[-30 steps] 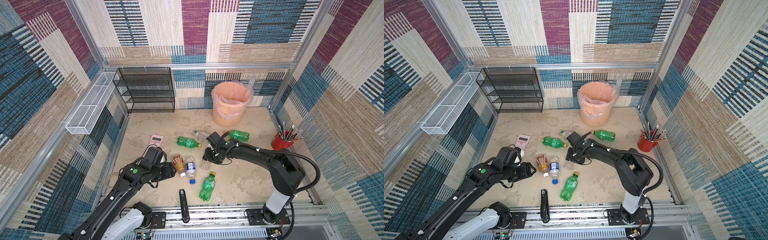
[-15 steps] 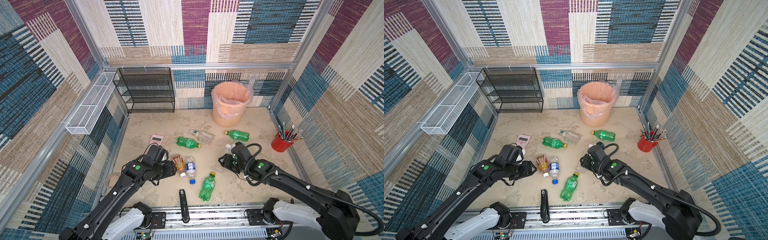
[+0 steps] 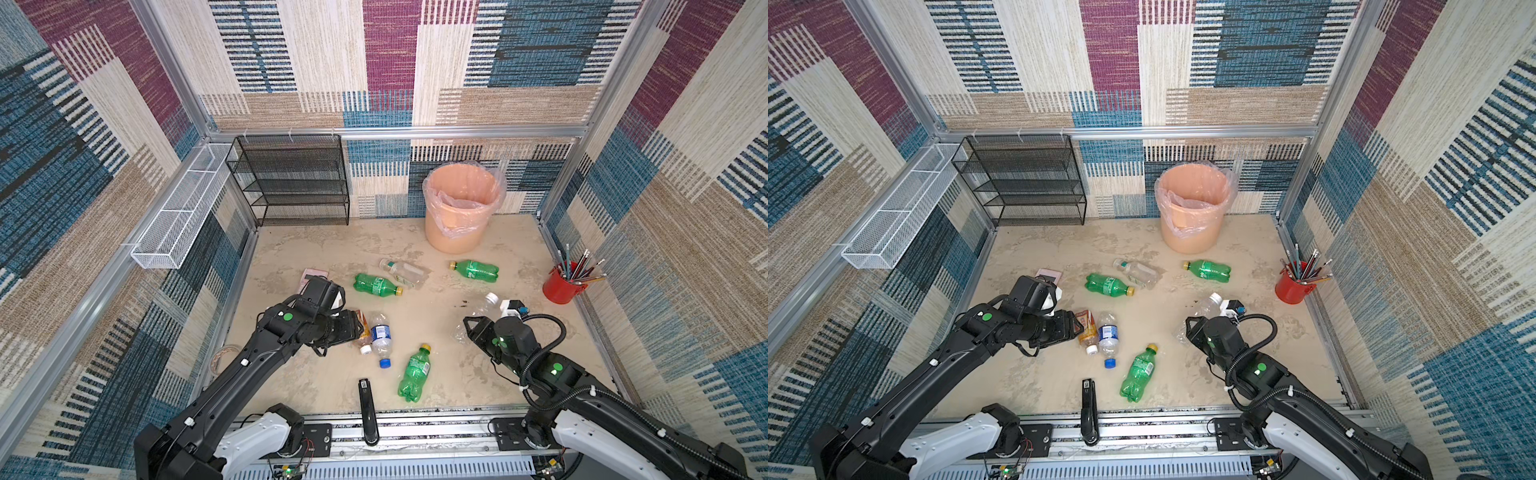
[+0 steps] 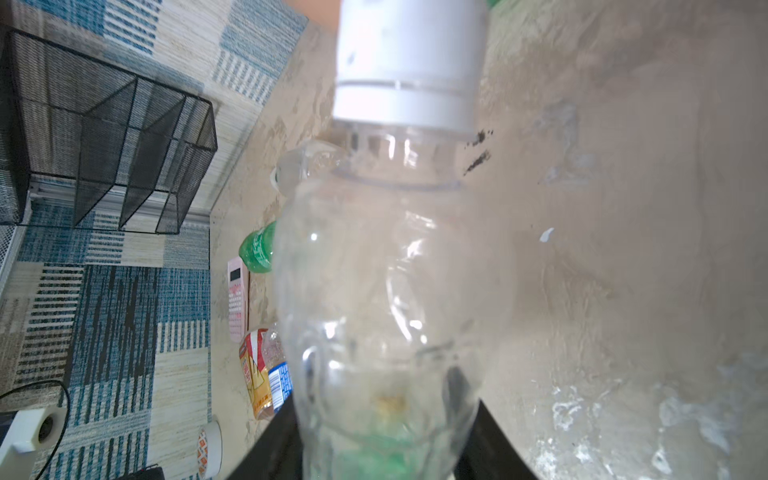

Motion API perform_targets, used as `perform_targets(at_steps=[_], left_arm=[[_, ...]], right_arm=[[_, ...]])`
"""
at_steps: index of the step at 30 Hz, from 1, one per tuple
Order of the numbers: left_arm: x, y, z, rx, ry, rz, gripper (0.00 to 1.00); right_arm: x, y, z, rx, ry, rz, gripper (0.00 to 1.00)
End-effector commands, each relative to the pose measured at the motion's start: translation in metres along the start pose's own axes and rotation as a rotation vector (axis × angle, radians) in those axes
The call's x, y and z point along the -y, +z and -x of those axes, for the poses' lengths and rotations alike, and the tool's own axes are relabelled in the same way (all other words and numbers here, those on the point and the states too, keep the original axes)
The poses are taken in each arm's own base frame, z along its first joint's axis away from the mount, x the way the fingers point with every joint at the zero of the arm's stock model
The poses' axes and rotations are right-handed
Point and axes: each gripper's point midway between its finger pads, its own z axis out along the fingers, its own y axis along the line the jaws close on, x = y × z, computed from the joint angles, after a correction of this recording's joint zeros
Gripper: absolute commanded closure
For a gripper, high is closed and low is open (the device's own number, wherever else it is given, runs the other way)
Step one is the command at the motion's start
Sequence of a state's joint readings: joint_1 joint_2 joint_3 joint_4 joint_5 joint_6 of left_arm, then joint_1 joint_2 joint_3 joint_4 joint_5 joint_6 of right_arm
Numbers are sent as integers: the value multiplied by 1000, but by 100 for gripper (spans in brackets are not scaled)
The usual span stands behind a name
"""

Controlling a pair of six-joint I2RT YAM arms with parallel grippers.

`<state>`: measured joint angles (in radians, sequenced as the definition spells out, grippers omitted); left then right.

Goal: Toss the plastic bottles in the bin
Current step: 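Carry the white-capped bottle over the bin and release it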

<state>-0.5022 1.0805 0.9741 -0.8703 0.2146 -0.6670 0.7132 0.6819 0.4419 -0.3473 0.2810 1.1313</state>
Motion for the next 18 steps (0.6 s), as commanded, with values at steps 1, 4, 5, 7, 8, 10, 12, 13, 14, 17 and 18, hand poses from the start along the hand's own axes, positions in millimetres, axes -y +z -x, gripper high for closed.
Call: perform_targets(at_steps=[1,4,5,7,8,10,12,13,14,17,18], left_arm=[[10,-1,6,2,38,-30,38],[12,-2,8,1,42,-28,38],[12,-2,9,2,42,-27,38],[13,-3,11,4,41,-26,38],[14,-3,12,6,40,-28,38],[14,-4,13,9,35,-24,38],[15,-5,15,14,30,-25,38],[16,-5,16,14,27,-24,38],[17,-5,17,15,24,-25,38],[20,-8,22,27,18,-26,38],[22,-9,25,34,16,-27,38]], right_arm=[[-9,-6,27,136,-56,17,57],[-23,-16,46,229,-118,67,57],[-28,-20,53,268,-140,85,57],[-41,-32,69,356,-194,126,58],[-48,-37,77,396,-222,145,58],[-60,-47,91,476,-277,167,58],[-72,-55,104,545,-322,176,58],[-79,-59,111,578,-340,181,58],[-87,-62,119,609,-355,187,58],[-122,-63,153,674,-407,220,58],[-135,-61,169,686,-418,233,57]])
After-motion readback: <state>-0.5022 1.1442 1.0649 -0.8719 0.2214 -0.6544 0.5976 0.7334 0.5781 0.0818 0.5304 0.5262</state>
